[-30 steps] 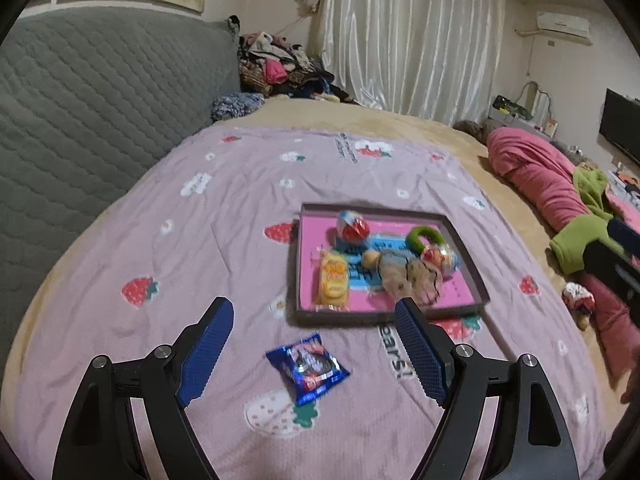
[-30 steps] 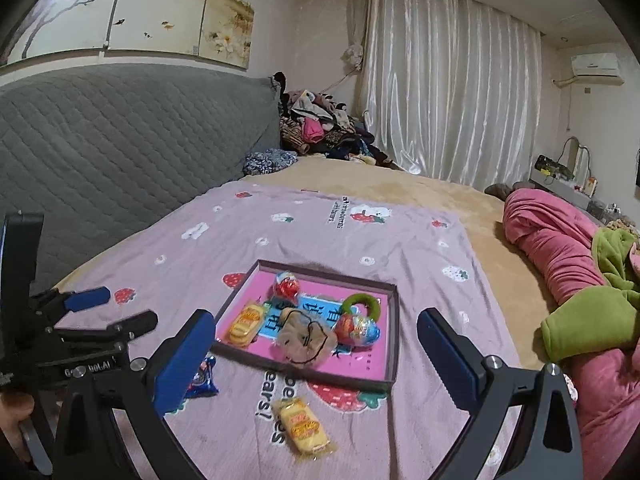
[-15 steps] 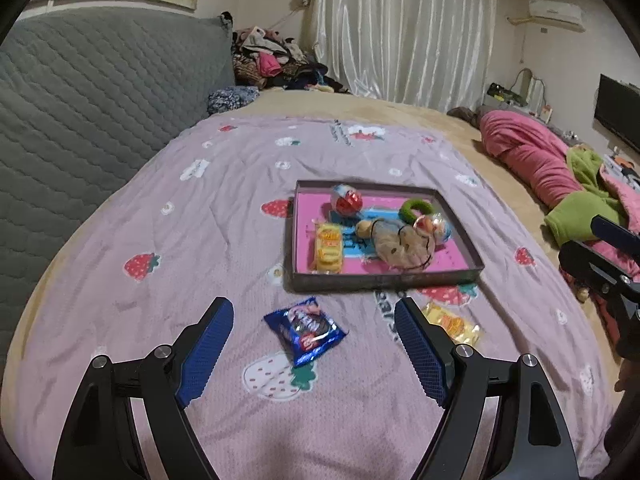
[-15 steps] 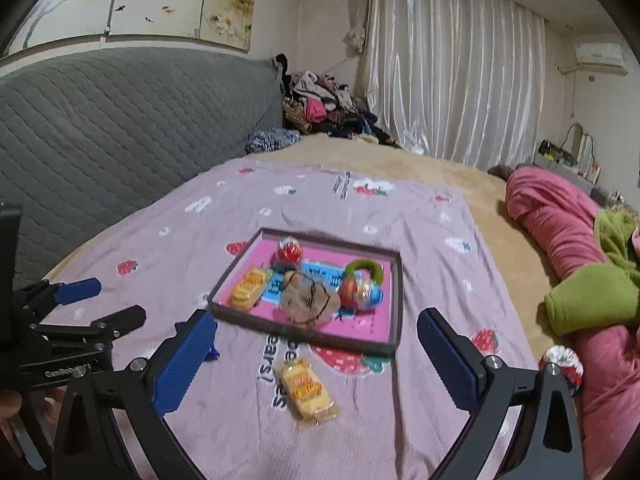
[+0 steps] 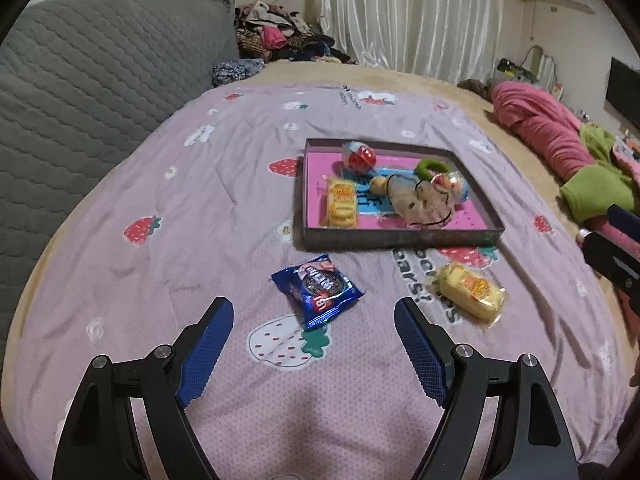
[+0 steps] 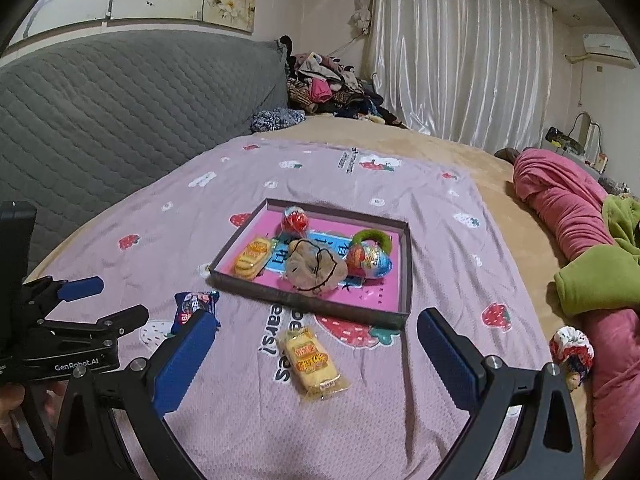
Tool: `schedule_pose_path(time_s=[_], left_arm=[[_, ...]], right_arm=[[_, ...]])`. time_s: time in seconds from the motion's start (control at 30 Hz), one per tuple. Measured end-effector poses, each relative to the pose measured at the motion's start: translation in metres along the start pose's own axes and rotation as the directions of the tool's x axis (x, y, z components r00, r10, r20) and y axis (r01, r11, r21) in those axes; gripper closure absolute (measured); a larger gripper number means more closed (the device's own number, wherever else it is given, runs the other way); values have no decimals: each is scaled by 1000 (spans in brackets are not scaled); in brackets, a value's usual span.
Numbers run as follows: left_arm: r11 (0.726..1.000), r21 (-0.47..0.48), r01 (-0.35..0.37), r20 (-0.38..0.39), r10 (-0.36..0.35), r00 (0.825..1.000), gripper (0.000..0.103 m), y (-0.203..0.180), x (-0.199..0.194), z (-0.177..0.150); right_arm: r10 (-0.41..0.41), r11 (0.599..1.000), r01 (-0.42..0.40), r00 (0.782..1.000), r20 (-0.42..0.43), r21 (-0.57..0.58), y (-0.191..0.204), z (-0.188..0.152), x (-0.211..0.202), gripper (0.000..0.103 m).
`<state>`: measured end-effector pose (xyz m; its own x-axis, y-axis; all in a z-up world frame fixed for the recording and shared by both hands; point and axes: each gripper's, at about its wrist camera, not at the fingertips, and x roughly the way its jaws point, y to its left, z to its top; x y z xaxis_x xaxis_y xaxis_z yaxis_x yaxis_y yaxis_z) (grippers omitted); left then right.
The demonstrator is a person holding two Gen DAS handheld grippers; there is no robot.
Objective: Organize objects
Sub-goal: 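Withdraw both open tools from the tray toward the Oreo pack and remaining rice-cake pack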
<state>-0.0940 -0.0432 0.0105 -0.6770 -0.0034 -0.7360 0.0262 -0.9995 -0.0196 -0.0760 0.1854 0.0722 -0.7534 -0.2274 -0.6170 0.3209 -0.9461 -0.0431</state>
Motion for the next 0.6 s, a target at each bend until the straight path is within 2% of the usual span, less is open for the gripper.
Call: schedule_pose_path(time_s=[0.37, 0.6], left_arm=[[1000, 21, 1, -86, 1, 996, 19, -8, 29, -9], [1000, 23, -16, -108, 18, 994, 19, -8, 42, -11]], right_arm=[[32, 999, -33, 994, -103, -7, -2, -20, 33, 1], [27, 999, -33, 987, -156, -37, 4, -31, 53, 1]])
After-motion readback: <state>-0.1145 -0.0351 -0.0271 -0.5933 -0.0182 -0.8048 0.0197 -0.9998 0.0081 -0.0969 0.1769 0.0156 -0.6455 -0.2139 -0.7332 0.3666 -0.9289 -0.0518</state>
